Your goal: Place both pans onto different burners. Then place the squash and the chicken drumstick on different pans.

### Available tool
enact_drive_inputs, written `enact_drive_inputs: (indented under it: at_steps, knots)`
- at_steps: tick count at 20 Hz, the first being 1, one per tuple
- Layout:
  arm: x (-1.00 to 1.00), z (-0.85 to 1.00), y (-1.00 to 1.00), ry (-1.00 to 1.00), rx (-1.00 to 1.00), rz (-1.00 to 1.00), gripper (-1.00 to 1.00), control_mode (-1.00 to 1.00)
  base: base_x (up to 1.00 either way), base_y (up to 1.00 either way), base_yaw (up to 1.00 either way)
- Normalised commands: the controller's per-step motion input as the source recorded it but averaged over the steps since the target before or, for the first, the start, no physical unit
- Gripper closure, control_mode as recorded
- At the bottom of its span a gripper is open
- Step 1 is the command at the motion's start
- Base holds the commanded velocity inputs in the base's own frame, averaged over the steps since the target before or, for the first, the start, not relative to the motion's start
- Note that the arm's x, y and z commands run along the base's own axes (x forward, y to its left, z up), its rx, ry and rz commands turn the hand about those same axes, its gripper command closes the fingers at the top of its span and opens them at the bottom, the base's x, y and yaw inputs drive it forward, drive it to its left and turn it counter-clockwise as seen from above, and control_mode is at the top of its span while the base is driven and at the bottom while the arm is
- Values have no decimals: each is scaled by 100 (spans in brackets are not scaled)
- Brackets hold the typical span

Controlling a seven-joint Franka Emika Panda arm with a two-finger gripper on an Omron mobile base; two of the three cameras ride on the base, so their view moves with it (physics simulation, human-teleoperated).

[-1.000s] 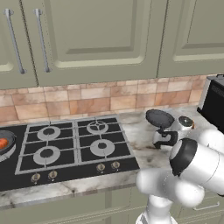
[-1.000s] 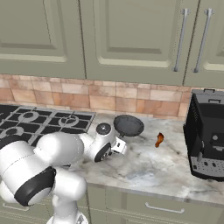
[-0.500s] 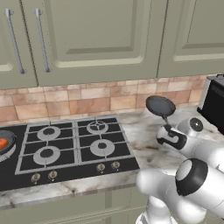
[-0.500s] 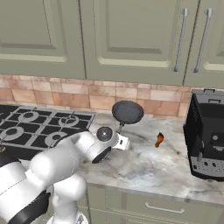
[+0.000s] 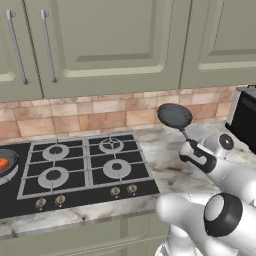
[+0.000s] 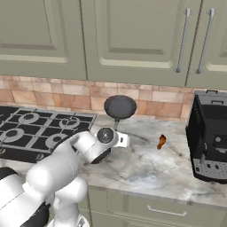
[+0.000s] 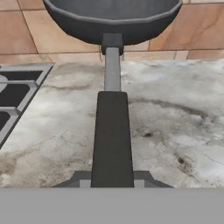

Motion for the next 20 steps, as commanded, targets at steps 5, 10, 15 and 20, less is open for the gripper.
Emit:
enact_drive_inputs:
  at_steps: [5,10,15,20]
  knots:
    - [-14,0,36,0,-9,17,100,-100,0,0,0]
    - [-23,0,30,0,-6,19,100,-100,0,0,0]
    - [-17,0,19,0,-5,23,100,-100,0,0,0]
    - [-10,-3,15,0,-7,26,100,-100,0,0,0]
